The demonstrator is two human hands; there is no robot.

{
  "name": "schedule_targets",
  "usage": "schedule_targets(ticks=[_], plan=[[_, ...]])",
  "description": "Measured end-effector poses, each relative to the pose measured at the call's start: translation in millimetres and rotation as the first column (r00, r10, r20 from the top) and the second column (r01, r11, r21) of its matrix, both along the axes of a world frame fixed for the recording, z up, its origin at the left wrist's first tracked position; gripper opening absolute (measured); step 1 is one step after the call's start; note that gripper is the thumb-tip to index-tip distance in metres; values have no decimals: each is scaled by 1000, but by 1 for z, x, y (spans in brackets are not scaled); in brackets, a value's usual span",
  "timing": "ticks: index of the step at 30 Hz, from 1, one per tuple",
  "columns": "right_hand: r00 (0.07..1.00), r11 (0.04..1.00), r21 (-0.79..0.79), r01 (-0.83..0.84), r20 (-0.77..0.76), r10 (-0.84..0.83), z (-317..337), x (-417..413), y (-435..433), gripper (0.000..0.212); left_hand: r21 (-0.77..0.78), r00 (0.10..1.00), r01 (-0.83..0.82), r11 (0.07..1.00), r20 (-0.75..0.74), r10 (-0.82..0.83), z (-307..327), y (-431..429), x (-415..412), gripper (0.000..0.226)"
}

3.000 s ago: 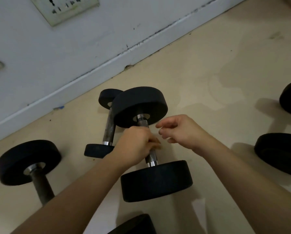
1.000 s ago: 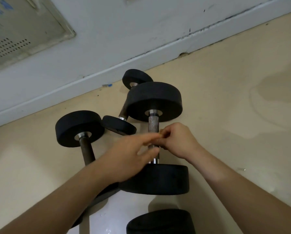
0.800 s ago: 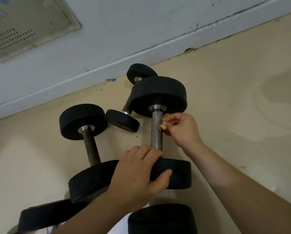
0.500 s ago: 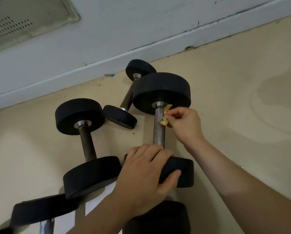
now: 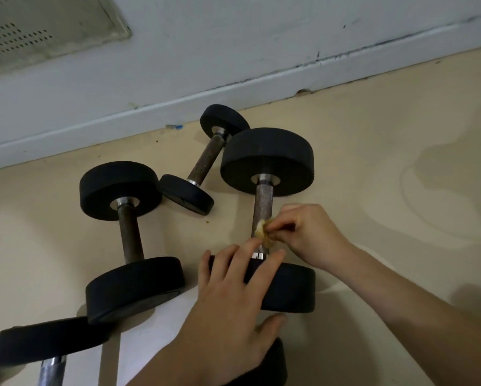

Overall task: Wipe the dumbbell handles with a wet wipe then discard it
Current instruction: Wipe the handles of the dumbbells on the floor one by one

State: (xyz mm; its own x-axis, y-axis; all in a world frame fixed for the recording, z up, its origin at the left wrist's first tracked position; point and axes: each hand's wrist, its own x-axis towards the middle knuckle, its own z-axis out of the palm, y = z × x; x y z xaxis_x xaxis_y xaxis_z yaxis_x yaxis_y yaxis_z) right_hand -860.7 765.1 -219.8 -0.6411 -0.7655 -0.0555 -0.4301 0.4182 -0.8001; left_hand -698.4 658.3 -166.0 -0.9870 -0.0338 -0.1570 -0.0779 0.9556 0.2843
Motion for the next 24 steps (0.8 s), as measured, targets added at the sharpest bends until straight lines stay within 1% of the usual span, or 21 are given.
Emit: schedule_targets(ticks=[1, 2, 3, 4, 5, 6, 8, 9, 10, 11, 13, 14, 15, 16, 18, 19, 20, 21, 23, 24], plan=[[999, 1000, 8, -12, -33, 13, 2, -5, 1, 15, -8, 1000, 26, 1000, 0, -26, 0, 6, -2, 81], [995, 999, -12, 32, -93, -33, 0, -14, -1, 14, -1, 999, 48, 999, -5, -48, 1, 11, -4, 82], [981, 993, -46, 111, -155, -117, -2, -24, -3, 13, 5, 997, 71, 997, -21, -71, 0, 13, -4, 80], [964, 981, -62, 182, -186, -191, -3, -30, -3, 12, 19, 995, 84, 996, -48, -84, -1, 14, -4, 76], [956, 974, -65, 218, -188, -227, -3, -29, 0, 11, 52, 995, 74, 996, -68, -70, -3, 13, -3, 73], [962, 976, -56, 211, -164, -218, -3, -24, 6, 11, 103, 997, 30, 994, -70, -23, -4, 11, -3, 72], [994, 995, -4, 99, -36, -100, 3, -6, 23, 13, 197, 995, -80, 977, -50, 92, -5, 11, -3, 74], [999, 999, 13, 41, 14, -41, 6, -1, 31, 14, 221, 992, -98, 970, -60, 114, -5, 14, -4, 74], [1000, 1000, 8, 19, 10, -19, 6, -4, 32, 14, 231, 990, -95, 968, -77, 116, -7, 17, -4, 74], [998, 999, -20, 47, -39, -47, 6, -11, 29, 14, 230, 991, -85, 969, -82, 106, -7, 19, -4, 73], [969, 980, -78, 183, -152, -193, 2, -30, 15, 12, 211, 996, -54, 976, -59, 67, -6, 20, -5, 75], [959, 973, -74, 221, -167, -230, 3, -32, 11, 12, 190, 998, -39, 981, -39, 48, -5, 19, -4, 75], [960, 976, -54, 213, -172, -219, 2, -31, 9, 12, 178, 999, -34, 983, -12, 36, -4, 17, -2, 76], [975, 989, -25, 144, -169, -146, 4, -26, 12, 12, 174, 999, -35, 984, 10, 34, -3, 15, 0, 77], [991, 996, 57, -71, -113, 77, 15, -11, 21, 14, 176, 999, -51, 983, 22, 47, 0, 16, 1, 78], [980, 979, 107, -172, -83, 181, 20, -9, 23, 14, 179, 998, -57, 982, 18, 54, 0, 17, 1, 78], [964, 959, 163, -231, -93, 248, 26, -12, 20, 13, 183, 998, -60, 981, 10, 59, 0, 17, 1, 79], [956, 955, 196, -223, -150, 254, 28, -20, 14, 14, 193, 998, -60, 979, -5, 62, 0, 18, 1, 79], [934, 976, 199, -94, -323, 156, 28, -37, 1, 15, 239, 995, -74, 968, -53, 89, 0, 17, 2, 78], [921, 977, 209, -50, -369, 126, 25, -42, -3, 17, 266, 992, -83, 960, -72, 106, -1, 17, 3, 77]])
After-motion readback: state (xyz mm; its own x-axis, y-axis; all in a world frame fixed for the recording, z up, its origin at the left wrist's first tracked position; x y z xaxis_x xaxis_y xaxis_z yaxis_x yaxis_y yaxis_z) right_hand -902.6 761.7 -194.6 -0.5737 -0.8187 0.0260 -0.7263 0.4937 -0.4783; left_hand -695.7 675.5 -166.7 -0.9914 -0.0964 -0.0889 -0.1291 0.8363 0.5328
